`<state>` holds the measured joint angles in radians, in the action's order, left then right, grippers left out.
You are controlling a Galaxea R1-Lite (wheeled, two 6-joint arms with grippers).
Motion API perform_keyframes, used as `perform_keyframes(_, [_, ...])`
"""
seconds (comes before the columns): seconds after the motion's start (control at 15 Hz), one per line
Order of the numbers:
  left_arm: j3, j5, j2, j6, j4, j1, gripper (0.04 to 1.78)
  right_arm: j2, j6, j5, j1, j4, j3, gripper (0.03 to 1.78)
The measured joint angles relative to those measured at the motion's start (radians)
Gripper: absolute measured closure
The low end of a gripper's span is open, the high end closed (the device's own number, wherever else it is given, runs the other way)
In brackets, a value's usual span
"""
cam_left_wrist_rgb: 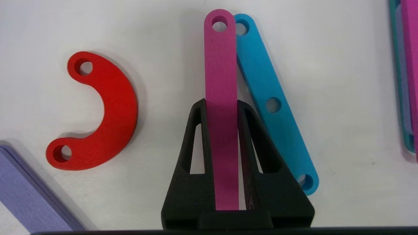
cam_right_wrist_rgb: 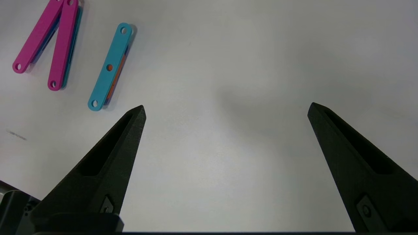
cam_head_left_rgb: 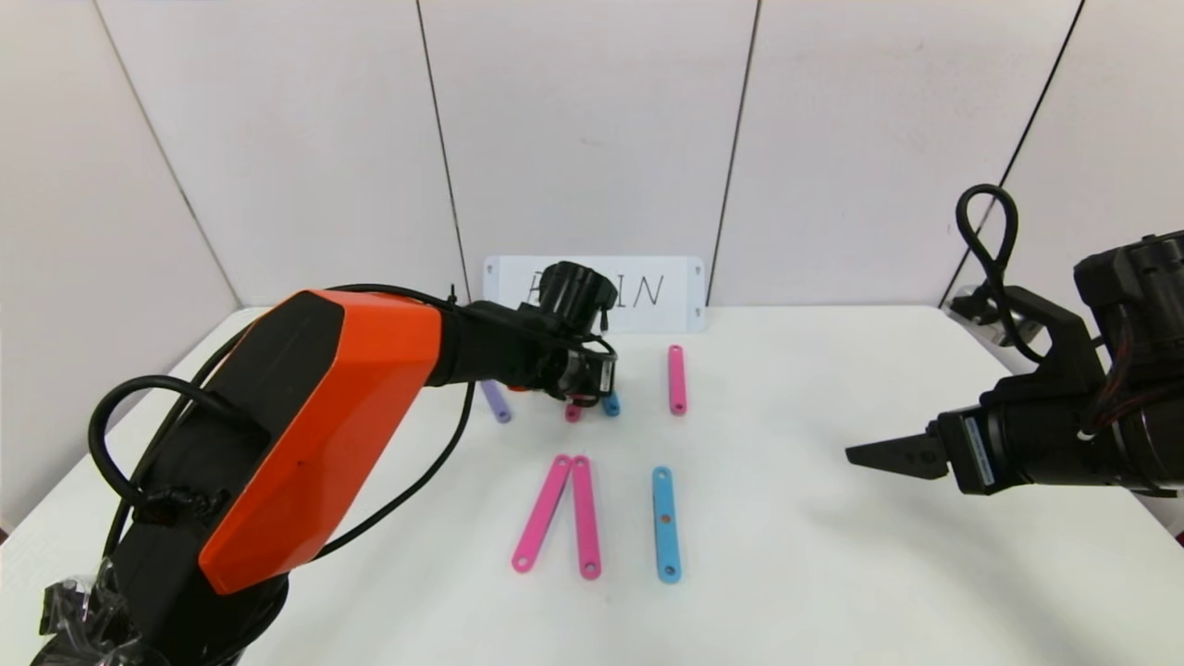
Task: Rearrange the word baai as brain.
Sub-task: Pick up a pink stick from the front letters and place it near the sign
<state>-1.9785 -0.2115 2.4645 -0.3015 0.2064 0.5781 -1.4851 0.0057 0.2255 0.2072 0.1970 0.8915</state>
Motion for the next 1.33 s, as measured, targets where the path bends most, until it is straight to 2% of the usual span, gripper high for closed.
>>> perform_keyframes(0.47, [0.0,0.003,0.002,0.001,0.0,0.018,1.55,0.001,0.001,0.0,-0.011,-0.001,0.002,0.07])
perform_keyframes(0.87, [-0.001,0.005,0.002,0.001,-0.012,0.031,1.55,0.001,0.008,-0.003,-0.019,-0.078,-0.021,0.07])
perform_keyframes(1.33, [0.001,0.002,-0.039,-0.008,-0.005,-0.007,1.55,0.001,0.005,-0.002,-0.019,-0.081,-0.025,0.07])
